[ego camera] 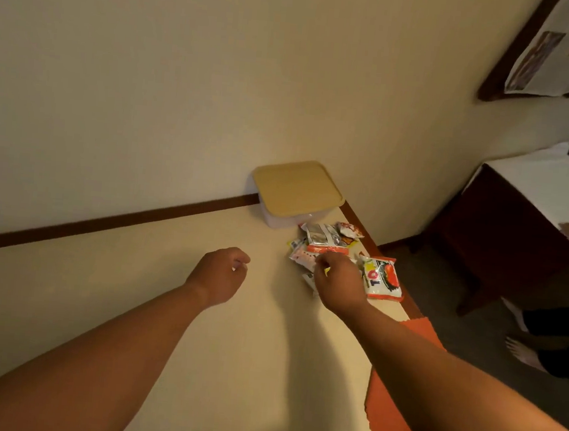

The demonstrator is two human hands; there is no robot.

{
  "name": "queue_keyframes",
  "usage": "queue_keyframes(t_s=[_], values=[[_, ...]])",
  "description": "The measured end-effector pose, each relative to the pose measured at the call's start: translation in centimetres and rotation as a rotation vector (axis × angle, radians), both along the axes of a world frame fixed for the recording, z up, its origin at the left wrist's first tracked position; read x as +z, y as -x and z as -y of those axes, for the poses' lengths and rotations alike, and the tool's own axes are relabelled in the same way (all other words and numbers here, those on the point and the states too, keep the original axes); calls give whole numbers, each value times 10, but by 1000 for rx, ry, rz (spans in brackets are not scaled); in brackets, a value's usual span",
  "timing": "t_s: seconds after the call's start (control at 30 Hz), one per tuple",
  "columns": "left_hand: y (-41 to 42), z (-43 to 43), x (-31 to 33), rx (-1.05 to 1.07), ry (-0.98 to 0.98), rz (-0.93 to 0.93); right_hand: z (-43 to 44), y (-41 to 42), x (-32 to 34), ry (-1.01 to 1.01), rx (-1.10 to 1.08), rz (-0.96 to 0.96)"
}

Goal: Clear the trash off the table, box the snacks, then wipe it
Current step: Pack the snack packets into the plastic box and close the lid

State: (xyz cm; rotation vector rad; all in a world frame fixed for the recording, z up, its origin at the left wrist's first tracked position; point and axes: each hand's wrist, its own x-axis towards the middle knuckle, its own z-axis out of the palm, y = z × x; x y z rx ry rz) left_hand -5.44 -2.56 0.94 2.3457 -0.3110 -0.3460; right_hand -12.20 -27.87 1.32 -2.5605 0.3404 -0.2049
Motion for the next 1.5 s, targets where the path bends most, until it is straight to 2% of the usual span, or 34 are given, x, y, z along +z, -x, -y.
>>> queue_keyframes(t_s=[0.33, 0.53, 0.67, 0.8, 0.9, 1.0, 1.17, 1.5], values=[[-110, 79, -9, 98, -105, 61, 105, -167, -5, 26, -22, -3], [-157, 112, -17, 209, -80, 105, 135, -239, -12, 21, -82, -30], [-173, 123, -26, 200, -120, 59, 130, -258, -21, 70, -21, -190], [-174, 114, -34, 169, -186, -5, 116, -259, -28, 118, -14, -213], [-167, 93, -33, 223, -227, -14, 89, -249, -28, 130, 23, -229], [-151, 57, -28, 302, -283, -21, 47, -234, -29, 36, 48, -215], [-100, -17, -19, 437, -357, -53, -32, -188, -32, -40, 115, -214], [23, -143, -9, 405, -469, -116, -157, -68, -37, -134, 110, -267]])
